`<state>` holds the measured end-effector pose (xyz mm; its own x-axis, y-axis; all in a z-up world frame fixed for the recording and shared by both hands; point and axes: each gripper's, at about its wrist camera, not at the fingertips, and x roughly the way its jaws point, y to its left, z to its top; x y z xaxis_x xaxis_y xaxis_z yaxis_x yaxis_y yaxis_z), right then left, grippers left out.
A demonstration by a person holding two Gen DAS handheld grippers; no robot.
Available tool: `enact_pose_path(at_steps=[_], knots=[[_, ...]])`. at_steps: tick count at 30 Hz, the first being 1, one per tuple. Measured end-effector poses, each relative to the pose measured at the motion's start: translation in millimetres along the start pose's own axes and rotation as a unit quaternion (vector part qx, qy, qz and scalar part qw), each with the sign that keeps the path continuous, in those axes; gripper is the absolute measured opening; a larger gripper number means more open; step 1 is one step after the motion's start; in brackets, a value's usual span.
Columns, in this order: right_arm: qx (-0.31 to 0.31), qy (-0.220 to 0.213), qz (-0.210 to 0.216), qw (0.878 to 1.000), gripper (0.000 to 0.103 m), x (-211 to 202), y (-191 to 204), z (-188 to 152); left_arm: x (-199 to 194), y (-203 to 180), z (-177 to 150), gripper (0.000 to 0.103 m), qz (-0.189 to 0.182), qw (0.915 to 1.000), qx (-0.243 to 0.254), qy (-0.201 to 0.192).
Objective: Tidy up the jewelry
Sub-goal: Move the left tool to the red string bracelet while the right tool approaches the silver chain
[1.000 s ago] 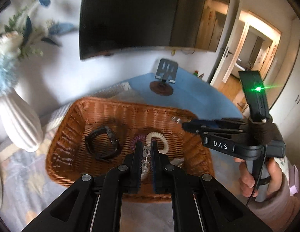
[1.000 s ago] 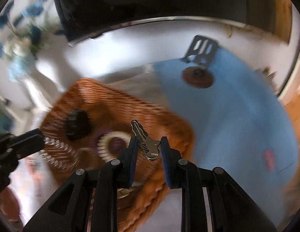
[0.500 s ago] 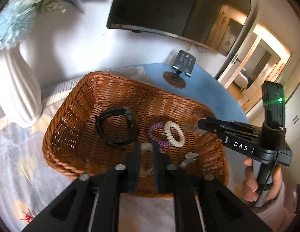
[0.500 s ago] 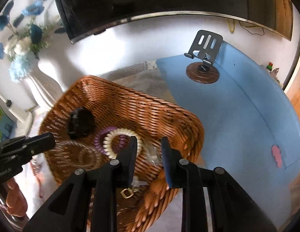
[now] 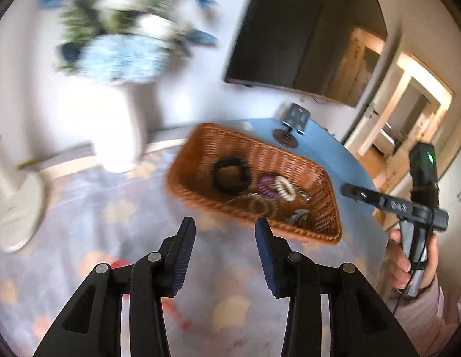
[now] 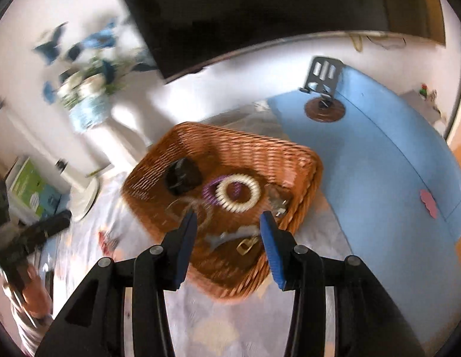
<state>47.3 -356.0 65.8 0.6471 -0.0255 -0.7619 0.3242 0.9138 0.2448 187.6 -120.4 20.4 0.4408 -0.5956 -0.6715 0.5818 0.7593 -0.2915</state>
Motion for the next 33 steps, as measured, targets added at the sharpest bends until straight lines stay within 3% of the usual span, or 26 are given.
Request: enact_pose_path(at_steps=[4,8,20,25,33], knots=[[-0.025,-0.002,0.013,1.0,0.047,-14.2,16.9,-27.3,-38.1,35.4,-21.4,0.043,0.026,0.9991,-0.03,-0.017],[-0.063,0.009,0.025,0.998,0.047,-20.7,42.0,-54.9,-51.7,66.1,-44.9,0.043,0.036,0.9969,-0.068,-0.016],[-0.143,0.072,0.037,0.986,0.047,-1.5,97.8,-113.2,-24.6,99.5,-96.7,0.043,0.055,0.9937,-0.093,0.029],[-0.172,0.104,0.068,0.977,0.047,9.3,122.8,-139.9,-14.0,105.6,-99.9,0.043,0.052,0.993,-0.099,0.039],[-0.247,0.122,0.074,0.959,0.047,28.1,168.3,-175.0,12.1,100.2,-79.6,0.043,0.066,0.9942,-0.071,0.047]])
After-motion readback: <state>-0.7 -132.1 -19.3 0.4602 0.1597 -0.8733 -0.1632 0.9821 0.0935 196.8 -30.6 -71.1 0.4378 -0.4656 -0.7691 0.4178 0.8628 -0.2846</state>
